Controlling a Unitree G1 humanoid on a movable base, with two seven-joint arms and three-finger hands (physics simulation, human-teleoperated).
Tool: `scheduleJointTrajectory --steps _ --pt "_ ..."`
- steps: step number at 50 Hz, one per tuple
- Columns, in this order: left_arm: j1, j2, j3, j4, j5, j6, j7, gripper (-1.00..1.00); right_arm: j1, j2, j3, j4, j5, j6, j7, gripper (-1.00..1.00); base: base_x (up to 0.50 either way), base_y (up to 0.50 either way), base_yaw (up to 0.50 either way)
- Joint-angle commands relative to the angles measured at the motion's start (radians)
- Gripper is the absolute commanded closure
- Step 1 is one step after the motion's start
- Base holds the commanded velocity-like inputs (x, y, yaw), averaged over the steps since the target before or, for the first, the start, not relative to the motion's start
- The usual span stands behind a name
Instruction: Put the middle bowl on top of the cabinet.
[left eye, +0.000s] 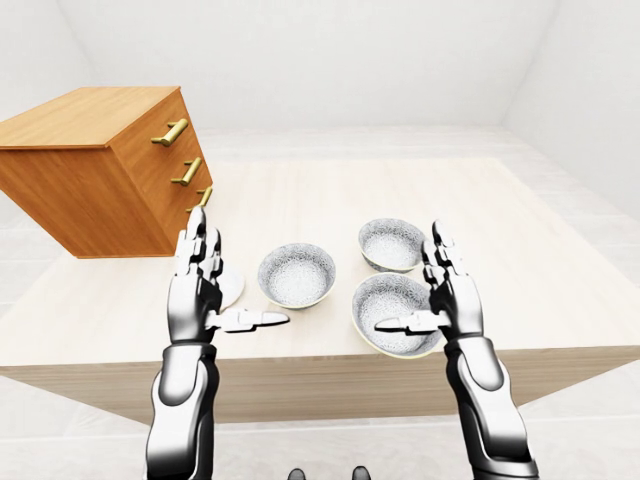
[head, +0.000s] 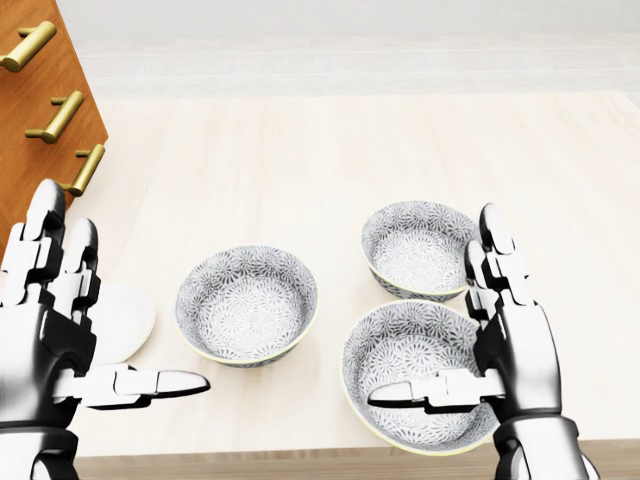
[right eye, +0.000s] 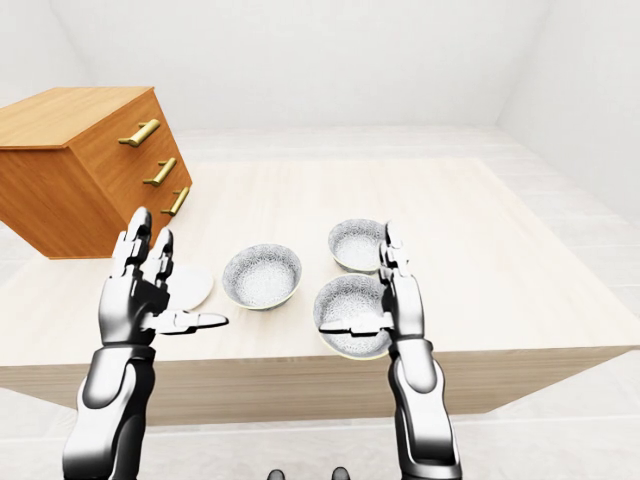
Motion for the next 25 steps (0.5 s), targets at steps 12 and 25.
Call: scheduleJointTrajectory --steps 12,25 --pt "-0.029 0.009 0.02 -0.078 0.007 0.0 0.028 -1.0 -0.008 -0.002 -0.019 -0.143 0.015 0.0 0.014 -1.0 0.0 0.0 0.0" --pt "-0.058 0.007 0.026 -0.147 -0.007 0.0 0.045 -1.0 -0.033 -0.011 -0.039 -0.235 0.037 0.0 0.015 -1.0 0.0 0.0 0.0"
